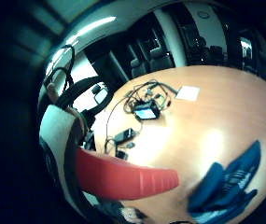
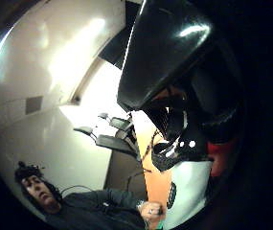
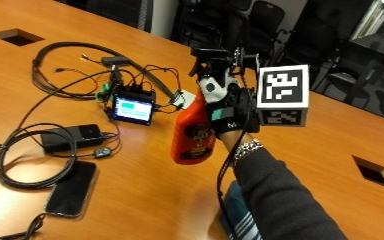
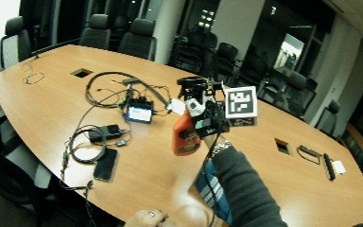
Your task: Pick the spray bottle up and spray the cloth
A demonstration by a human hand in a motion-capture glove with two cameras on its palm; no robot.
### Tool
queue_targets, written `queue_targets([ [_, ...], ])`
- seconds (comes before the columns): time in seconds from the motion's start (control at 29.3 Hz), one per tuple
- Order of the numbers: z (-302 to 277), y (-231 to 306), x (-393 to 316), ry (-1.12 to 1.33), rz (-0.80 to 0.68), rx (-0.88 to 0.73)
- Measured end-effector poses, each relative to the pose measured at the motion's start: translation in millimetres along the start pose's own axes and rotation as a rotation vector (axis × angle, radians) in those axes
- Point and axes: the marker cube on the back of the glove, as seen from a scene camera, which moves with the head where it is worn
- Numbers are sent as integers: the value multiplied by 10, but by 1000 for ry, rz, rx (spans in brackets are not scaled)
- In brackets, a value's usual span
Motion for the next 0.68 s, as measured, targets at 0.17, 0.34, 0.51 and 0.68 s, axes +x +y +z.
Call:
queue_targets([
  [0.17, 78, -4, 430, -13, 57, 123],
  [0.34, 168, -5, 713, 22, 90, 180],
  [0.51, 167, 5, 809, 19, 113, 208],
  [0.68, 146, -3, 701, 4, 89, 253],
])
